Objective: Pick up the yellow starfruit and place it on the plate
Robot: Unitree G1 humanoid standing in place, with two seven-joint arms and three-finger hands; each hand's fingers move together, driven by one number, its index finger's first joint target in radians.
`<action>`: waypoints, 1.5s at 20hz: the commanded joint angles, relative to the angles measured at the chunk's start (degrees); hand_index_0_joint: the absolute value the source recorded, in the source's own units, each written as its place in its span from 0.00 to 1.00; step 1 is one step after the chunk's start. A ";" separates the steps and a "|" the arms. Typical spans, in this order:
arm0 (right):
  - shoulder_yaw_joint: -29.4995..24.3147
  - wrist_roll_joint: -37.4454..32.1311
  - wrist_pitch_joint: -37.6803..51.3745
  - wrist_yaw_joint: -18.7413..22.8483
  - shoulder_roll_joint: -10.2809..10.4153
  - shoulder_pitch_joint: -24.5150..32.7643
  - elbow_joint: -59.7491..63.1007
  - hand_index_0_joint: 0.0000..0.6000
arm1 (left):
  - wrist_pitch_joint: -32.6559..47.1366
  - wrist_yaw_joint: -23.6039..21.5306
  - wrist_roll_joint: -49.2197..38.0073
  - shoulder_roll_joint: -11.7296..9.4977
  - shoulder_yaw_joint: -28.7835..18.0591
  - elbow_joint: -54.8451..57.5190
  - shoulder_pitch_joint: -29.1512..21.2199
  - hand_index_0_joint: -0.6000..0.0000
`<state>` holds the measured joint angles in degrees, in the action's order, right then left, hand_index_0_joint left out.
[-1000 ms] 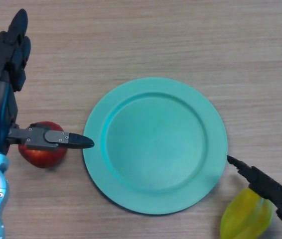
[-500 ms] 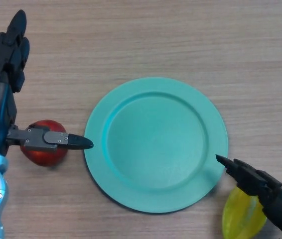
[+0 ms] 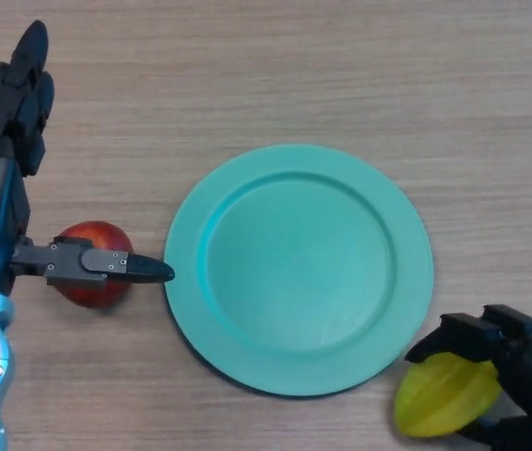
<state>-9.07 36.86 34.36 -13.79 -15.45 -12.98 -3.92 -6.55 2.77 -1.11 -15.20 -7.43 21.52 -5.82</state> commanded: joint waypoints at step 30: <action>22.21 -23.33 -20.49 5.85 4.55 27.15 2.47 1.00 | 6.21 -1.86 -1.99 -1.93 -5.54 9.24 0.55 1.00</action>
<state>14.86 17.78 8.25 -11.50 -10.90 12.07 1.79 -6.55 2.68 -1.65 -15.21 -9.63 27.19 -3.75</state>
